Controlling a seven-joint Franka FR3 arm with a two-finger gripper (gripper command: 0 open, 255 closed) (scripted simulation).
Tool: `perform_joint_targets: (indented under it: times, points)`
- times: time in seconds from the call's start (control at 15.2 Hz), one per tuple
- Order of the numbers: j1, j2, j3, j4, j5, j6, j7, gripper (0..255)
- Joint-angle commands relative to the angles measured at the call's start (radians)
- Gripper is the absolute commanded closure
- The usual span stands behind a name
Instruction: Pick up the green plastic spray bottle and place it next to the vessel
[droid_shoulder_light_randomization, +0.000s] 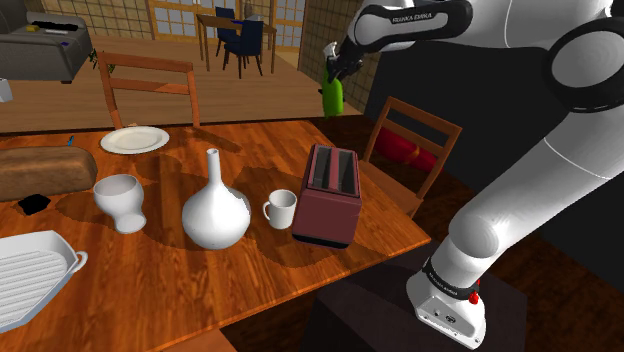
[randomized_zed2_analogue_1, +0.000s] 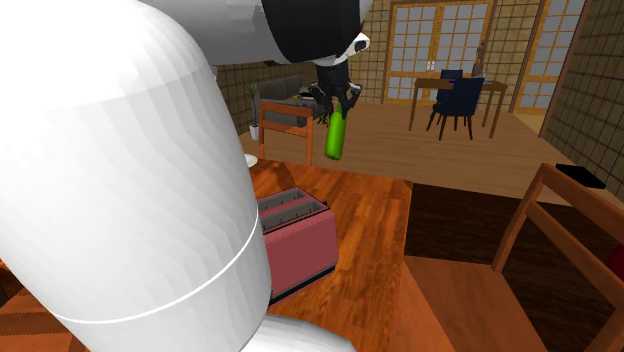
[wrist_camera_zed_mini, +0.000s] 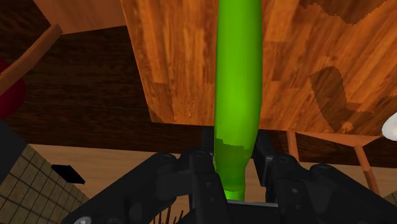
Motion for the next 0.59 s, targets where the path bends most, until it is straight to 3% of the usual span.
perform_joint_targets:
  times: [0.0,0.53]
  points:
    - [0.001,0.001,0.000,0.029,0.002,-0.028,-0.002,255]
    - [0.002,0.005,0.001,0.141,0.008,-0.135,-0.011,255]
